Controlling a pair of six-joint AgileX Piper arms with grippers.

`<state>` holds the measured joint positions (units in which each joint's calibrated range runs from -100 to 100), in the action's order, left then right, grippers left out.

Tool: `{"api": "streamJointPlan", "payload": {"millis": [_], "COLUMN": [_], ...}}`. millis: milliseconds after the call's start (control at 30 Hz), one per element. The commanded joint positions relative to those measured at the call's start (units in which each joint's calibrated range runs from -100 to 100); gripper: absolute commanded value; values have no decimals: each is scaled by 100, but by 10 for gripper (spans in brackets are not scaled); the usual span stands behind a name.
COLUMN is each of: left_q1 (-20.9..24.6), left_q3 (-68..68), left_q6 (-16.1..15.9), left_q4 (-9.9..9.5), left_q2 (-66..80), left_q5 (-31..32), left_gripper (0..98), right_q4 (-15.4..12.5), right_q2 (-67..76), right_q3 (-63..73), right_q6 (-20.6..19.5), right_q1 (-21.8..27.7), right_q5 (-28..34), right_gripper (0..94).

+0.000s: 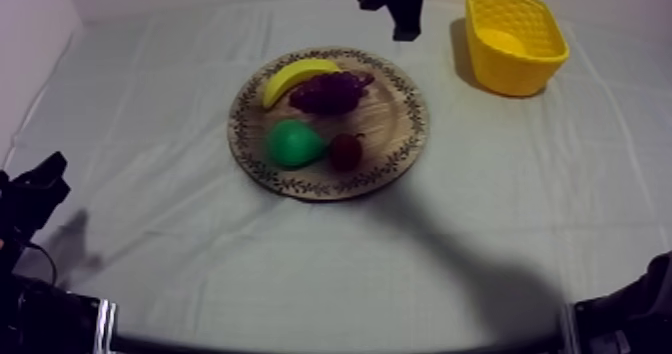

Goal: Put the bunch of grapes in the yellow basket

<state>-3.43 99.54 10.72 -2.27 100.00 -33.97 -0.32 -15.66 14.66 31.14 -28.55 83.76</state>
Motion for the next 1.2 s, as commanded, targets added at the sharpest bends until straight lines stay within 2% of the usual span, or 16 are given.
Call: {"api": "streamJointPlan", "payload": {"millis": [0,67,133,233,333,400,500,600,800,1167], "left_q1": [-1,-1,-1,-1,-1,-1,-1,-1,-1,-1], "left_q3": [1,1,1,1,1,1,1,1,1,1], "left_q6": [0,0,0,0,0,0,0,0,0,0], "left_q4": [0,0,0,0,0,0,0,0,0,0], "left_q2": [0,0,0,0,0,0,0,0,0,0], "left_q5": [2,2,2,2,2,2,2,2,2,2], "left_gripper": [0,0,0,0,0,0,0,0,0,0], "right_q4": [-48,-86,-107,-112,-63,5,89,126,144,150], "right_q2": [-8,-4,7,37,64,72,77,75,6,-587], "right_q3": [-28,-74,-142,-234,-298,-342,-376,-367,-445,-845], "right_q6": [-8,-28,-48,-150,-213,-256,-315,-351,-392,-448], "right_q1": [7,17,26,37,36,20,-14,-47,-93,-146], "right_q5": [-54,-150,-260,-452,-481,-456,-431,-421,-507,-1151], "right_gripper": [5,21,95,369,594,703,803,846,864,872]}}
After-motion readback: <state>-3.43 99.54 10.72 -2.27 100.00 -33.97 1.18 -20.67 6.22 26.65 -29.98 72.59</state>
